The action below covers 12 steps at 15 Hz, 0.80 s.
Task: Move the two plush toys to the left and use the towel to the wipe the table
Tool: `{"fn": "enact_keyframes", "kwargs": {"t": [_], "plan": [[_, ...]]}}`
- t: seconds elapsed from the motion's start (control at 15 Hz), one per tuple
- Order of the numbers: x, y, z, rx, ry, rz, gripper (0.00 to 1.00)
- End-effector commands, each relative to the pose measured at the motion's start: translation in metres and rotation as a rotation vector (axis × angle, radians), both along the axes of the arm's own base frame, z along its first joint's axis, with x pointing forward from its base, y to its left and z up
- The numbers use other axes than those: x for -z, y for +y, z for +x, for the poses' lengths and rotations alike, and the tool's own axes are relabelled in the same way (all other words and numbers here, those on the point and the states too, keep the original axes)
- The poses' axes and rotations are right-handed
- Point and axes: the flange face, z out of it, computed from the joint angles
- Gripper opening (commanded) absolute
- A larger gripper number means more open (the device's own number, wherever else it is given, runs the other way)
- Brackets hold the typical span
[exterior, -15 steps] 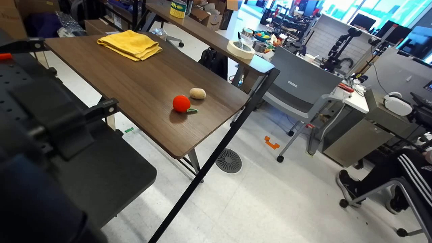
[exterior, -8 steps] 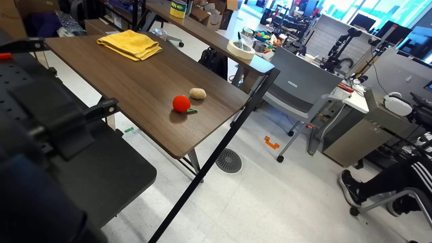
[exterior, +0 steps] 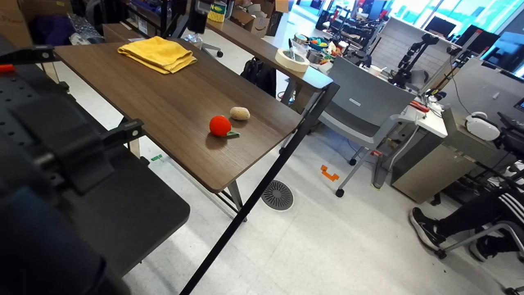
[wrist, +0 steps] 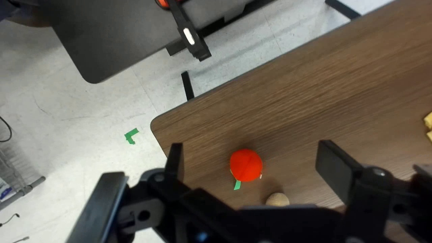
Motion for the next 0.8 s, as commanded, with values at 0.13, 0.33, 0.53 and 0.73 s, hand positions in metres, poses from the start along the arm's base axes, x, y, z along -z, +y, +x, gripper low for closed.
{"fn": "enact_keyframes", "kwargs": {"t": [0.13,0.33,0.53,0.73], "plan": [[0.084,-0.022,0.088,0.186,0.022,-0.201,1.0],[0.094,-0.026,0.079,0.207,0.046,-0.18,1.0],[0.129,-0.041,0.098,0.235,0.083,-0.214,1.0],[0.106,-0.05,0.085,0.052,0.101,-0.172,1.0]]}}
